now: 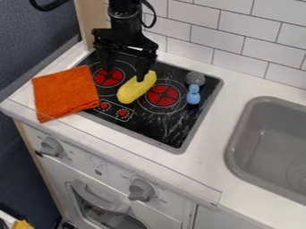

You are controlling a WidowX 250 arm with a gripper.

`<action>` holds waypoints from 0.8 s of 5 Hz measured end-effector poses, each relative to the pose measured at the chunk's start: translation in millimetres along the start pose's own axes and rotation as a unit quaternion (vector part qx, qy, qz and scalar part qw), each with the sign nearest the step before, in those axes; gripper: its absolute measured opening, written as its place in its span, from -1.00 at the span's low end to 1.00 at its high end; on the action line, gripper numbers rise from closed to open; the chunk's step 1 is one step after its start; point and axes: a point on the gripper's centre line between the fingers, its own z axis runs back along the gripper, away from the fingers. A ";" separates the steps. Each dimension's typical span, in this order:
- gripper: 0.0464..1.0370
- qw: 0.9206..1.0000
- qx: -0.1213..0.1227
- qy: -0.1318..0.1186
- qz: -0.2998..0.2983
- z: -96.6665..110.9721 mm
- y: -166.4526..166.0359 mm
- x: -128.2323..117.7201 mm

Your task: Move the blue spoon in between two burners

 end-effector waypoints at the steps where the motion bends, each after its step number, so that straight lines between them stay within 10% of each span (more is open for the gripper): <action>1: 0.93 1.000 -0.001 0.020 0.001 -10.6 -1.1 -5.3; 4: 0.93 0.999 0.032 -0.023 0.012 31.9 -36.3 -3.8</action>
